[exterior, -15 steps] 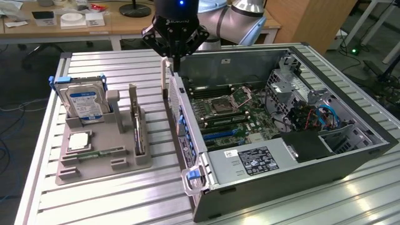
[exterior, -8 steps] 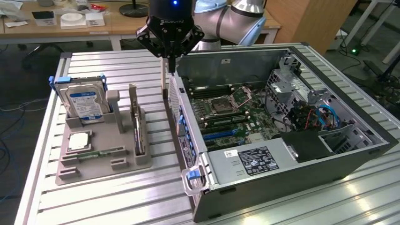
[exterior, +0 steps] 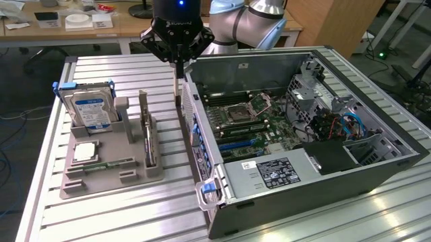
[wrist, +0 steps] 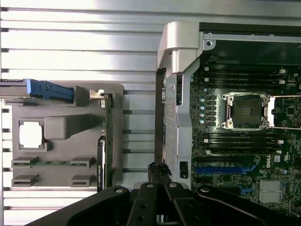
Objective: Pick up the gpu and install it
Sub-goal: 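Reach for the gpu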
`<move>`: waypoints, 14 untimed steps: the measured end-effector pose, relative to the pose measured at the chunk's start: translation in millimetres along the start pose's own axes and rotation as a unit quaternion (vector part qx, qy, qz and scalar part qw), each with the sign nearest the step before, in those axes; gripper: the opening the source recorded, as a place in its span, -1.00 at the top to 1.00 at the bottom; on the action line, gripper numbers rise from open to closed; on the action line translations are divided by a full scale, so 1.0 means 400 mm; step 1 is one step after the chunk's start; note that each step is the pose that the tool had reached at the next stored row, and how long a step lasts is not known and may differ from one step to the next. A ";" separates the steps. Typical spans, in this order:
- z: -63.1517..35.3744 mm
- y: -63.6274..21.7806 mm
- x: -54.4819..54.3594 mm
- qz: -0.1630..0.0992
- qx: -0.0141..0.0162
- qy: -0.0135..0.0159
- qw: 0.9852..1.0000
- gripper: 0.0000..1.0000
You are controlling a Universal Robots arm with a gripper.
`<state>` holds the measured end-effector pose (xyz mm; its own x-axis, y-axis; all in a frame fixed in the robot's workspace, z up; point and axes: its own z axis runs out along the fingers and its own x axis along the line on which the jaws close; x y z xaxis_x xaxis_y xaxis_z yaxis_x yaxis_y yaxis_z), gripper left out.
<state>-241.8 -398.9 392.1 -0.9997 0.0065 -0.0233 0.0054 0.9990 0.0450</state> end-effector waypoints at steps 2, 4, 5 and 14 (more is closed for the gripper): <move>0.000 0.000 0.007 0.000 0.000 0.000 1.000 0.79; 0.000 0.000 0.013 -0.001 0.000 0.000 1.000 0.79; 0.000 0.000 0.017 -0.001 0.000 0.000 1.000 0.79; -0.001 0.000 0.048 -0.002 0.000 0.000 1.000 0.79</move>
<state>-261.1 -398.9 391.9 -0.9997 0.0032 -0.0233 0.0021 0.9990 0.0450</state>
